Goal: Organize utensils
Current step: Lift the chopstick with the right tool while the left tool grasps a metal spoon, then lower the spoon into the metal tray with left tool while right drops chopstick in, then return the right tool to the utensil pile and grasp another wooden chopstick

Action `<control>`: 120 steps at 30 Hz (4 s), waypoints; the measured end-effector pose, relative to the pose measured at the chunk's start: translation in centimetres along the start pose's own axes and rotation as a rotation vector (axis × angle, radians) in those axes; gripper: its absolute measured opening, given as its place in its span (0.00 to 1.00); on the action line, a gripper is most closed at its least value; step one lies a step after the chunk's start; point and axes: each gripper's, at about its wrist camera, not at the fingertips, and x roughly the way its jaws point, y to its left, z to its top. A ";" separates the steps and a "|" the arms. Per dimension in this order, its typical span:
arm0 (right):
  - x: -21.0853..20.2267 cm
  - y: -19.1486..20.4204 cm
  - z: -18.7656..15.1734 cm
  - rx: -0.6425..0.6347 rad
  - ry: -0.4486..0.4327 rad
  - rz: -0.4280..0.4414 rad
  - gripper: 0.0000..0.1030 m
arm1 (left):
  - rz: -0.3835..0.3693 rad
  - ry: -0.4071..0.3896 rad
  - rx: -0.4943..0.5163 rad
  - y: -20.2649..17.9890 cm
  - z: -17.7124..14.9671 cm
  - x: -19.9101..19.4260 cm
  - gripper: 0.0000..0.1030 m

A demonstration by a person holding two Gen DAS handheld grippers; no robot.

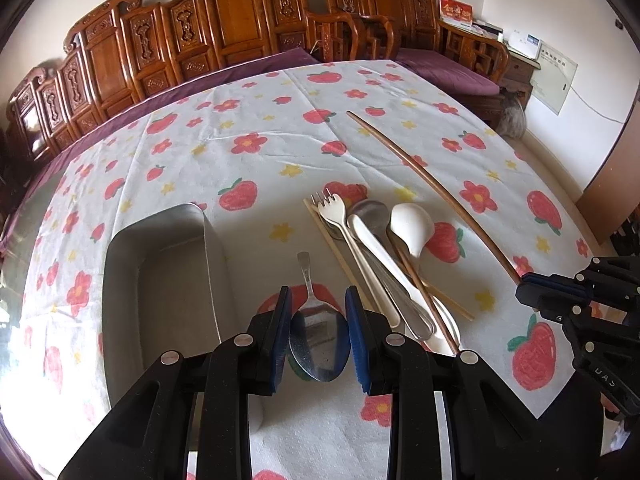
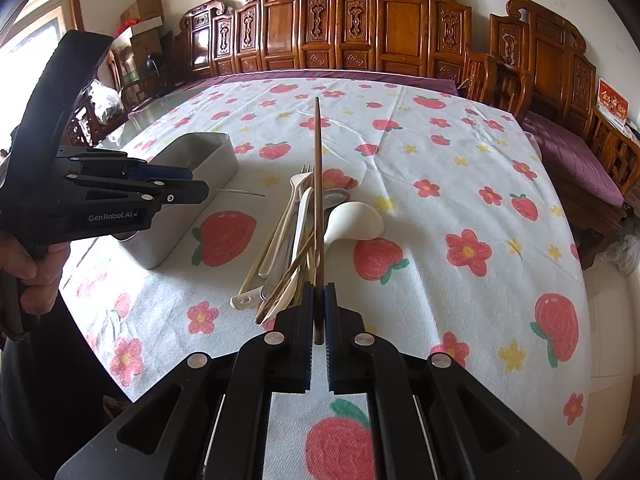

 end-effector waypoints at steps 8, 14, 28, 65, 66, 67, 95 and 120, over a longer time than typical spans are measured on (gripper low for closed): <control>-0.8 0.6 0.5 0.002 -0.013 0.008 0.06 | 0.008 -0.049 -0.009 1.1 0.8 -2.6 0.25; -0.7 2.8 1.0 -0.024 -0.014 0.023 0.06 | 0.019 -0.098 -0.031 3.5 0.7 -5.3 0.25; 1.9 9.0 3.1 -0.047 0.023 0.108 0.06 | 0.100 -0.110 -0.113 11.0 -2.5 -4.5 0.25; 8.2 17.5 7.0 0.053 0.183 0.164 0.06 | 0.072 -0.177 -0.247 20.1 -6.0 -5.1 0.00; 8.4 17.6 7.2 0.054 0.178 0.156 0.06 | 0.067 -0.177 -0.250 20.2 -6.0 -5.1 0.00; 8.5 17.6 7.5 0.058 0.171 0.140 0.06 | 0.064 -0.179 -0.251 20.3 -6.1 -5.2 0.00; 1.5 7.2 5.7 0.081 -0.012 -0.033 0.20 | -0.038 -0.225 -0.136 13.0 -4.1 -6.0 0.20; 8.9 2.9 1.2 0.113 0.168 -0.108 0.20 | -0.101 -0.160 -0.049 4.1 -3.8 -3.1 0.48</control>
